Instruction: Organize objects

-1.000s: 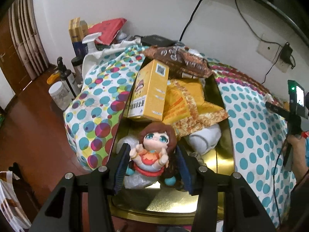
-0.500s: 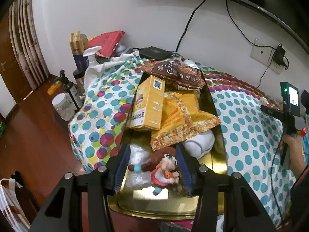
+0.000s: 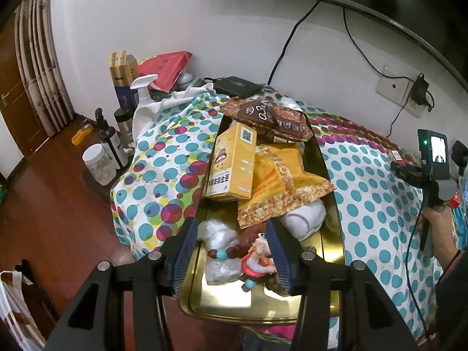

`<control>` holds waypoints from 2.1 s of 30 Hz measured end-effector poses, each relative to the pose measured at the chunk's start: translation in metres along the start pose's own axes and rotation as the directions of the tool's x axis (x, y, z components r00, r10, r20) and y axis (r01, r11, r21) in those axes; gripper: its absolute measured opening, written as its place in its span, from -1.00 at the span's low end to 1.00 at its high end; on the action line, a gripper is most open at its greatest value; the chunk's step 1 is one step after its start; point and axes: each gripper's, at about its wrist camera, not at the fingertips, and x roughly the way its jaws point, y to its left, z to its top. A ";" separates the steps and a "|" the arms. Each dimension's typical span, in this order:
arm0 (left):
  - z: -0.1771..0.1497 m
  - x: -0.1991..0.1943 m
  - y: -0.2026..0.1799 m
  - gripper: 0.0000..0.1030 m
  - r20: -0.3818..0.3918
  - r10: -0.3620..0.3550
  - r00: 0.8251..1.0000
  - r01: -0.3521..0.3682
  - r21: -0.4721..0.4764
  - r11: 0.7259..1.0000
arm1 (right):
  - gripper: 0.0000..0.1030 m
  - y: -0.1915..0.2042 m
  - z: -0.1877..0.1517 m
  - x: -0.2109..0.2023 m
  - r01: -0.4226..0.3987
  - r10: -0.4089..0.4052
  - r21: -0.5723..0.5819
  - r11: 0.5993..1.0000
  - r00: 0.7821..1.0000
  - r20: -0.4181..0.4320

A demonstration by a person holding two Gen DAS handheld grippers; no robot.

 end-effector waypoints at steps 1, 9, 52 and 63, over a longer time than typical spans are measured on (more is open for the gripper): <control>0.000 -0.001 0.002 -0.03 0.001 -0.001 1.000 0.001 -0.001 1.000 | -0.42 -0.003 0.000 0.000 0.001 -0.001 0.000 1.000 1.000 0.007; -0.007 -0.006 0.012 -0.03 0.014 -0.004 1.000 0.005 -0.009 1.000 | -0.42 -0.022 0.002 0.006 0.016 -0.016 0.000 1.000 1.000 0.022; -0.020 0.014 0.074 -0.03 0.023 -0.005 1.000 0.008 -0.133 0.991 | -0.12 -0.135 0.006 0.027 -0.046 0.044 -0.034 0.998 0.998 -0.038; -0.013 0.022 0.073 -0.03 0.013 -0.016 1.000 0.017 -0.133 0.991 | 0.20 -0.183 0.024 0.052 -0.081 0.088 0.094 0.992 0.994 -0.066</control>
